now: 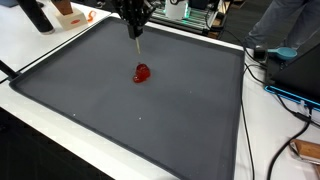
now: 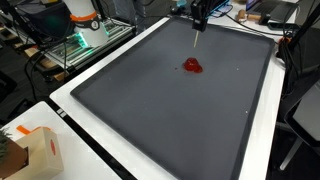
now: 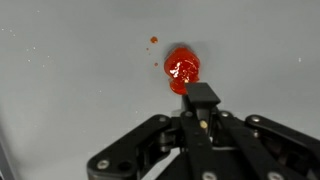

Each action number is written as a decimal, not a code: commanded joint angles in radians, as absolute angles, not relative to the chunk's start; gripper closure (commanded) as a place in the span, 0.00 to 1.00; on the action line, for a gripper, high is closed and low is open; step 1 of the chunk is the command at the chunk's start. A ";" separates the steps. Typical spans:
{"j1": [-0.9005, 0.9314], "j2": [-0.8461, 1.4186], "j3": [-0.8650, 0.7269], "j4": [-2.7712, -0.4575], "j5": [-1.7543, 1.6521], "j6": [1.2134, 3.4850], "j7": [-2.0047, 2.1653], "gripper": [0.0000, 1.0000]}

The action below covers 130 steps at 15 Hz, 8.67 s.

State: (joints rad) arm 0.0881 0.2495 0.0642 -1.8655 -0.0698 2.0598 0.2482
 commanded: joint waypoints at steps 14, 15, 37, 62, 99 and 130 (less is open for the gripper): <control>0.259 0.482 -0.010 -1.677 -0.444 1.811 0.672 0.97; 0.266 0.495 -0.013 -1.667 -0.456 1.800 0.688 0.97; 0.325 0.708 -0.066 -1.510 -0.618 1.680 0.824 0.97; 0.263 0.688 -0.044 -1.483 -0.555 1.715 0.563 0.97; -0.088 0.381 0.097 -1.869 0.522 2.157 -0.359 0.97; -0.090 0.399 0.138 -1.985 0.710 2.349 -0.350 0.97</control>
